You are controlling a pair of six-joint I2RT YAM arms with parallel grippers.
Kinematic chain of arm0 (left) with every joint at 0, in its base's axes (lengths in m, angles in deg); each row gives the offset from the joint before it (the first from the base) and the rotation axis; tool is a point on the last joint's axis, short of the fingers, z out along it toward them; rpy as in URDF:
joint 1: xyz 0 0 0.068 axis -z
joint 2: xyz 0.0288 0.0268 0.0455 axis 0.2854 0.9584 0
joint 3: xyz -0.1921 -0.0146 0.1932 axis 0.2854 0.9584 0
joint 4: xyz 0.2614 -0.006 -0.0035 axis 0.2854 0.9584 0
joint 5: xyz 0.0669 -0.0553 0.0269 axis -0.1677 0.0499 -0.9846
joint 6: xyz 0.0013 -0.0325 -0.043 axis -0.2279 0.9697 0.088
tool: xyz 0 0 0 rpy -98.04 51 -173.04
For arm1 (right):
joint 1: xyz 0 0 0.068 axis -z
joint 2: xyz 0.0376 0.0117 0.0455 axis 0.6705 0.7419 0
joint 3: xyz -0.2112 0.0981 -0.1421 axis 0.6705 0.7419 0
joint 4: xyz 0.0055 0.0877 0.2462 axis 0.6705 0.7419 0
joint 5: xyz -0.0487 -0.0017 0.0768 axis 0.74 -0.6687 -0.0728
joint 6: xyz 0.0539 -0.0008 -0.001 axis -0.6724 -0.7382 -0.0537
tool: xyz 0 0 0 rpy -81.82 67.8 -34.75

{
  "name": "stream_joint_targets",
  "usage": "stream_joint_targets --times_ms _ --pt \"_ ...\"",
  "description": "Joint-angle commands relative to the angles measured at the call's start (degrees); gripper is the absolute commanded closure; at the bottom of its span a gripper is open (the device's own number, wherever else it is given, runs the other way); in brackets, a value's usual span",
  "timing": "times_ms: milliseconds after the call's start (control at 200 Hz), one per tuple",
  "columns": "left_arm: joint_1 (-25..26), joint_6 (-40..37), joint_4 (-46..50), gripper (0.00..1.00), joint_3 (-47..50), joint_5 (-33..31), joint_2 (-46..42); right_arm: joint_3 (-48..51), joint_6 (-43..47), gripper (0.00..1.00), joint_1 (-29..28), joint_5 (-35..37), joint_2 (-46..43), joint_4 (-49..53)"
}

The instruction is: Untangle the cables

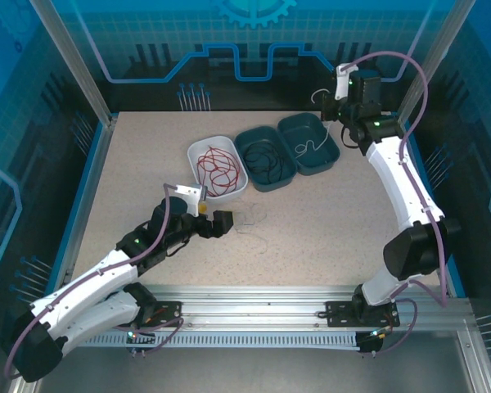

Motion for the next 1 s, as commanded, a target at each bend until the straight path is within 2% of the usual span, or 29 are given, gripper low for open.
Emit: stream_joint_targets --times_ms 0,185,375,780,871,996 --pt "-0.1 0.4 -0.3 0.01 0.9 -0.8 -0.4 2.0 2.2 0.97 -1.5 4.5 1.6 -2.5" --pt "-0.1 -0.2 -0.3 0.01 1.0 -1.0 -0.3 3.5 2.6 0.97 -2.2 9.2 5.2 -3.1" --pt "-0.1 -0.4 -0.2 0.01 1.4 -1.6 -0.2 1.7 3.2 0.98 -2.3 10.6 10.9 -2.5" --pt "-0.2 -0.8 -0.7 0.01 0.4 -2.1 2.3 -17.5 1.6 0.97 -3.5 5.1 30.2 8.8" --pt "-0.2 -0.7 -0.9 0.01 0.4 -2.1 2.5 -23.3 0.9 0.93 -3.4 5.1 34.6 12.5" --pt "-0.1 -0.4 -0.6 0.01 0.4 -1.8 2.3 -30.8 -0.6 0.76 -3.3 7.6 39.0 19.1"
